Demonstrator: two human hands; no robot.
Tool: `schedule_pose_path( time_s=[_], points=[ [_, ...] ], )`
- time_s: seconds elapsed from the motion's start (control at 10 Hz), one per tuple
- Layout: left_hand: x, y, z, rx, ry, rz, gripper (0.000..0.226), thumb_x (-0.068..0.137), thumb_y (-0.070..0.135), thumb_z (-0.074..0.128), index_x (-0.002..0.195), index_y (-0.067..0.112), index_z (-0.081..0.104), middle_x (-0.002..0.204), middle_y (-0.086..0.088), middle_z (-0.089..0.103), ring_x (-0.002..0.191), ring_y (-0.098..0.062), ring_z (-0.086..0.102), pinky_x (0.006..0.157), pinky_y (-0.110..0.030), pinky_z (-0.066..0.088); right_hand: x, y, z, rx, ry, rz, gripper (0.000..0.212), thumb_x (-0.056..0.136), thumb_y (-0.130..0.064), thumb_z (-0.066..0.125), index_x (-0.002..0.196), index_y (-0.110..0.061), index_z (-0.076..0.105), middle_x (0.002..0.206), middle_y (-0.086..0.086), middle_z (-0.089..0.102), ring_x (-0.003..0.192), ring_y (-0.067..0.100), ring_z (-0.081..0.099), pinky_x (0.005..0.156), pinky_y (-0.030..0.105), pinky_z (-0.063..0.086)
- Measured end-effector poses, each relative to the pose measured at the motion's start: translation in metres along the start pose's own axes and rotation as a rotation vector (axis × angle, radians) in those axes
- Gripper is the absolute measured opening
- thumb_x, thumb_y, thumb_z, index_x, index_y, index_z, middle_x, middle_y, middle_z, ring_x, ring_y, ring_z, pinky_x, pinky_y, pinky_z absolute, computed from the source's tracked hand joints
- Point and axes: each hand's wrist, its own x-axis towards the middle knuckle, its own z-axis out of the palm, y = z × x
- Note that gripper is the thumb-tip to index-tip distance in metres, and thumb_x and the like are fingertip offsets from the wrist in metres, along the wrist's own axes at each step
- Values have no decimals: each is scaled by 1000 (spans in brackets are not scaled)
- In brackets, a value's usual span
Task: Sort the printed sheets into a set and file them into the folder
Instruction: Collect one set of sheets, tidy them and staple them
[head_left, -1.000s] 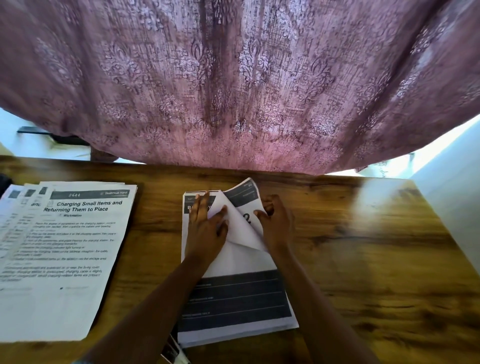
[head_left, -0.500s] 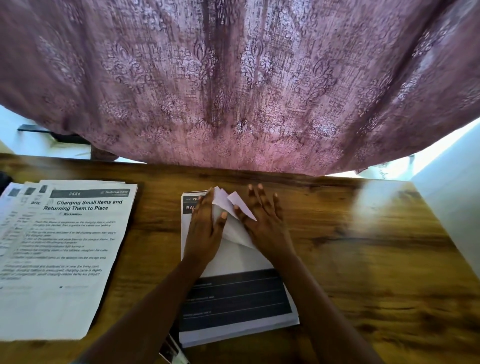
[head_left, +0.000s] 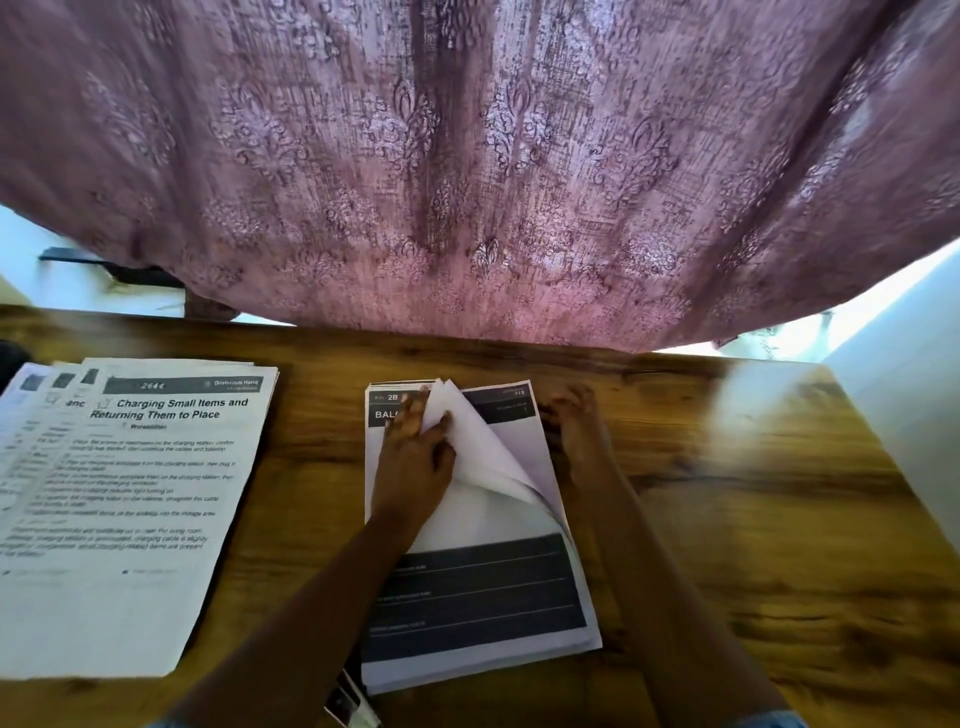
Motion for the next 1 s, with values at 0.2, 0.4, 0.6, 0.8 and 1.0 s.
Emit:
schedule_pose_path(
  time_s=[0.2, 0.4, 0.6, 0.8, 1.0],
  points=[
    [0, 2, -4, 42, -131, -15, 51, 101, 35, 40, 148, 16, 33, 157, -1, 25, 147, -16, 16, 121, -33, 5, 24, -12, -4, -5, -86, 185, 38, 100, -23, 35, 111, -2, 64, 104, 14, 71, 88, 25, 68, 75, 34, 56],
    [-10, 17, -18, -554, 61, -180, 44, 99, 45, 37, 140, 29, 41, 145, 11, 43, 137, -12, 38, 115, -34, 31, -21, -12, 3, -75, -740, 112, 65, 99, -53, 23, 140, -7, 42, 121, -2, 59, 117, 18, 55, 86, 16, 47],
    [-14, 16, -26, -729, 196, -108, 47, 96, 50, 31, 141, 35, 34, 152, 7, 34, 142, -9, 30, 116, -45, 29, -50, 20, 19, -830, -476, -423, 68, 87, -41, 64, 145, -21, 34, 149, -1, 36, 134, 18, 36, 111, 35, 31],
    [-12, 7, -32, -767, 227, -246, 63, 86, 71, 45, 143, 57, 22, 159, 3, 21, 141, -32, 32, 100, -57, 45, -23, 24, 1, -364, -199, -18, 34, 86, -29, 68, 113, -17, 53, 112, 5, 64, 91, 21, 65, 76, 35, 57],
    [-10, 17, -86, -1007, -54, -587, 41, 85, 33, 66, 119, 11, 58, 116, -15, 68, 85, -29, 71, 63, -32, 60, -36, 3, -15, -213, -158, -94, 23, 87, -25, 67, 106, -17, 56, 106, 2, 63, 90, 16, 60, 78, 30, 51]
  ],
)
